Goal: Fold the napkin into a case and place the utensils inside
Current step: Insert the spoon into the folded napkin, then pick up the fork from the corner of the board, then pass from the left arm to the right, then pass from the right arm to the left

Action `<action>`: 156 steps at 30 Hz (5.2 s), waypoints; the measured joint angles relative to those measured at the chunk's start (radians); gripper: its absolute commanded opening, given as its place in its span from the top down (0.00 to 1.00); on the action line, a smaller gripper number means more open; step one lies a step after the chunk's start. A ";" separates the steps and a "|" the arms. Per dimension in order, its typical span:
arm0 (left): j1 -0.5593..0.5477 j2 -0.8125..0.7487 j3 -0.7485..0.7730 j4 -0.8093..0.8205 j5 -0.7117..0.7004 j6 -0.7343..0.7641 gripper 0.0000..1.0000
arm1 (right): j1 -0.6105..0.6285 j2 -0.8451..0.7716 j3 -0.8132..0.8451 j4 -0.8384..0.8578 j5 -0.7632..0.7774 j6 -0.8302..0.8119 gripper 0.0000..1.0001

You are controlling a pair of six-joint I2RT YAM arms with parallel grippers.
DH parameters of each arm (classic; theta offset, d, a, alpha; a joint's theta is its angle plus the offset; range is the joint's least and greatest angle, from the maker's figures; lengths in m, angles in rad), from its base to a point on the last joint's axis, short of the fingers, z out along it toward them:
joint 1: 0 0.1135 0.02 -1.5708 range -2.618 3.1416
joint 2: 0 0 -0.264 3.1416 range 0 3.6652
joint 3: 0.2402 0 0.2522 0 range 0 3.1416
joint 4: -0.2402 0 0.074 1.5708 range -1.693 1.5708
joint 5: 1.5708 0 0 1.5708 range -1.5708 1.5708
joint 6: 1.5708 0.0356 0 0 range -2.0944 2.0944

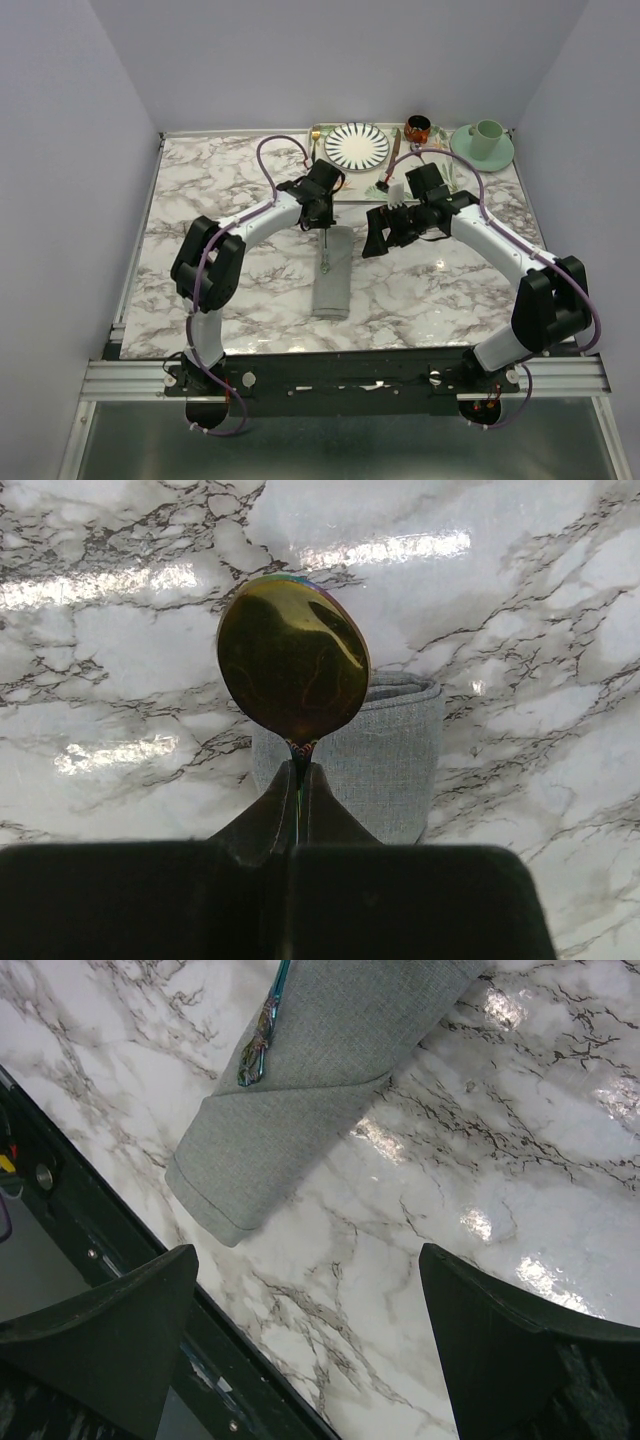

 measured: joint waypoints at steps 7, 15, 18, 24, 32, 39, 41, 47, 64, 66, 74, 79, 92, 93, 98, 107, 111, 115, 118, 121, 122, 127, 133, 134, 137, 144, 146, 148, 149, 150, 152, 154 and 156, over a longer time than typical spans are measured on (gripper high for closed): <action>-0.016 0.002 -0.063 0.001 0.002 -0.021 1.00 | 0.000 -0.007 -0.002 0.000 0.015 0.000 0.00; -0.035 -0.017 -0.100 -0.017 0.003 -0.037 1.00 | 0.000 -0.011 -0.003 0.000 0.018 0.000 0.00; -0.038 -0.037 -0.117 -0.023 0.008 -0.047 1.00 | 0.000 -0.011 -0.003 0.001 0.019 0.000 0.00; -0.039 -0.059 -0.142 -0.035 0.026 -0.067 1.00 | 0.000 -0.011 -0.003 0.001 0.023 0.000 0.00; -0.050 -0.059 -0.158 -0.048 0.048 -0.077 1.00 | 0.000 -0.011 -0.003 0.001 0.025 0.000 0.00; -0.064 -0.059 -0.162 -0.051 0.057 -0.078 0.91 | 0.000 -0.011 -0.003 0.000 0.026 0.000 0.00; -0.069 -0.059 -0.162 -0.052 0.061 -0.077 0.85 | 0.000 -0.011 -0.003 0.000 0.026 0.000 0.00; -0.071 -0.059 -0.169 -0.057 0.070 -0.081 0.61 | 0.000 -0.011 -0.003 0.000 0.026 0.000 0.00; 0.412 -0.347 -0.121 -0.130 -0.055 0.146 0.51 | 0.000 -0.028 -0.003 0.001 0.032 -0.001 0.00; 0.538 -0.380 -0.169 -0.145 -0.089 0.200 0.52 | 0.000 -0.028 -0.003 0.000 0.031 -0.001 0.00; 0.759 -0.292 -0.276 -0.170 -0.117 0.329 0.50 | 0.000 -0.027 -0.003 0.000 0.029 -0.001 0.00; 0.765 -0.223 -0.269 -0.155 -0.133 0.351 0.47 | 0.000 -0.027 -0.003 0.000 0.029 -0.001 0.00; 0.764 -0.054 -0.223 -0.124 -0.127 0.316 0.77 | 0.000 -0.027 -0.003 -0.004 0.028 -0.016 0.00; 0.764 -0.054 -0.226 -0.118 -0.121 0.312 0.92 | 0.000 -0.027 -0.003 -0.008 0.021 -0.022 0.00; 0.764 -0.074 -0.259 -0.069 -0.045 0.300 1.00 | 0.000 -0.020 0.012 -0.036 -0.029 -0.056 0.00; 0.751 -0.309 -0.323 0.125 0.518 0.213 1.00 | 0.000 -0.015 0.146 -0.067 -0.142 -0.117 0.00; 0.688 -0.491 -0.365 0.555 0.827 -0.068 1.00 | 0.000 -0.020 0.230 -0.060 -0.233 -0.114 0.00; 0.557 -0.521 -0.365 0.978 0.989 -0.316 1.00 | 0.000 -0.038 0.267 0.045 -0.358 -0.040 0.03; 0.452 -0.519 -0.359 1.120 1.035 -0.415 1.00 | 0.000 -0.044 0.260 0.217 -0.450 0.109 0.04; 0.360 -0.518 -0.340 1.228 1.070 -0.480 1.00 | 0.005 -0.049 0.239 0.373 -0.506 0.219 0.04; 0.333 -0.517 -0.327 1.264 1.079 -0.506 1.00 | 0.006 -0.052 0.233 0.413 -0.523 0.246 0.04; 0.287 -0.511 -0.306 1.377 1.084 -0.583 1.00 | 0.021 -0.084 0.196 0.539 -0.584 0.307 0.05; 0.216 -0.487 -0.306 1.431 1.085 -0.644 1.00 | 0.040 -0.090 0.182 0.641 -0.646 0.377 0.29; 0.213 -0.484 -0.306 1.435 1.084 -0.650 1.00 | 0.045 -0.090 0.182 0.661 -0.655 0.386 0.44; 0.211 -0.471 -0.297 1.440 1.083 -0.668 1.00 | 0.060 -0.090 0.180 0.695 -0.670 0.415 0.86; 0.220 -0.469 -0.261 1.245 1.042 -0.599 0.54 | 0.067 -0.094 0.153 0.719 -0.645 0.439 0.99; 0.224 -0.474 -0.203 1.034 0.997 -0.517 0.45 | 0.066 -0.096 0.153 0.661 -0.575 0.415 0.99; 0.233 -0.483 -0.132 0.817 0.913 -0.366 0.37 | 0.066 -0.105 0.153 0.586 -0.470 0.380 0.99; 0.233 -0.498 -0.103 0.713 0.858 -0.298 0.37 | 0.066 -0.109 0.153 0.556 -0.431 0.369 0.99; 0.236 -0.515 -0.090 0.643 0.803 -0.246 0.36 | 0.066 -0.113 0.153 0.532 -0.386 0.356 0.99; 0.236 -0.567 -0.081 0.476 0.676 -0.116 0.38 | 0.066 -0.122 0.148 0.490 -0.297 0.336 0.99; 0.223 -0.608 -0.081 0.414 0.616 -0.055 0.43 | 0.066 -0.135 0.130 0.455 -0.211 0.319 0.99; 0.195 -0.630 -0.081 0.352 0.548 0.009 0.48 | 0.066 -0.141 0.108 0.425 -0.146 0.312 0.99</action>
